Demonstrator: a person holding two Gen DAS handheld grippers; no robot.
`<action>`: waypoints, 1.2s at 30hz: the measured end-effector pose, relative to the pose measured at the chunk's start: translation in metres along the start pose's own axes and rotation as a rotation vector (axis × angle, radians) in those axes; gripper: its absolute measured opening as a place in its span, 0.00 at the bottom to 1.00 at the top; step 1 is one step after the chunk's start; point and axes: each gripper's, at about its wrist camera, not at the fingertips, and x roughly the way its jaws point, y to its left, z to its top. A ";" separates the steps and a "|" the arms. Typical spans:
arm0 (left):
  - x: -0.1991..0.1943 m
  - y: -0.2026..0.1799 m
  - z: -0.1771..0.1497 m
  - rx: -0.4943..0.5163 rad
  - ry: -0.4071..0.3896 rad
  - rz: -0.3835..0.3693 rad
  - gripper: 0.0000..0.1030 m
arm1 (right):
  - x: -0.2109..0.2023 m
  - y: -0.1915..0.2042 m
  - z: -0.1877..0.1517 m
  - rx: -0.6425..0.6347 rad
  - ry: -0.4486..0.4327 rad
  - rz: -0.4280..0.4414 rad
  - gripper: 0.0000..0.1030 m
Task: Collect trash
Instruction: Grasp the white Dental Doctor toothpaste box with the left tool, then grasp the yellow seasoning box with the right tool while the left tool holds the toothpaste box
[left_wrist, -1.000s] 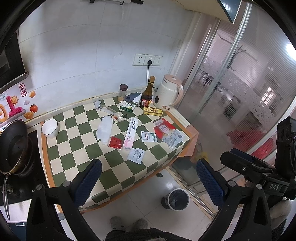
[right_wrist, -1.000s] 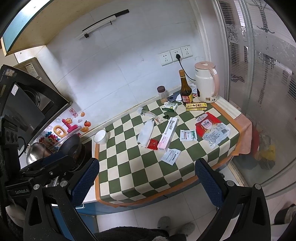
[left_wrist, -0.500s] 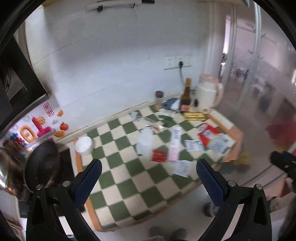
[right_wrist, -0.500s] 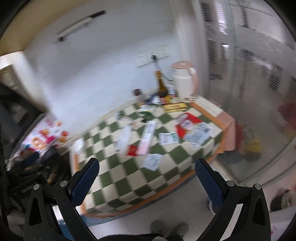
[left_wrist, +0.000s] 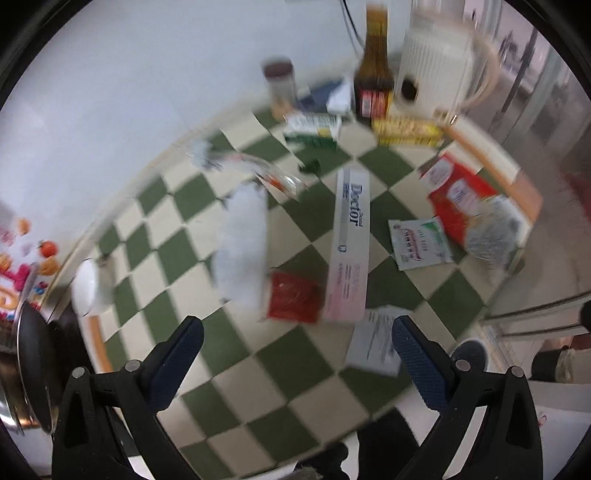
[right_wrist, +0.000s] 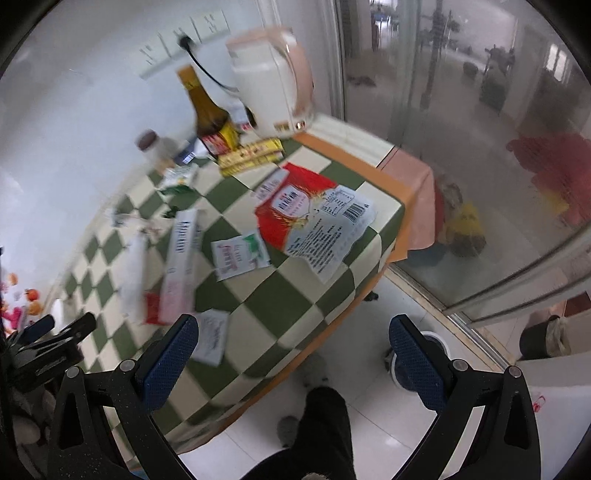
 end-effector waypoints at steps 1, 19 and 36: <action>0.022 -0.009 0.012 0.011 0.040 0.002 1.00 | 0.017 -0.002 0.010 -0.004 0.022 -0.002 1.00; 0.142 0.000 0.098 -0.240 0.232 0.063 0.42 | 0.244 0.109 0.215 -0.681 0.182 -0.103 1.00; 0.138 0.012 0.094 -0.301 0.220 0.057 0.43 | 0.320 0.141 0.260 -0.616 0.322 0.075 1.00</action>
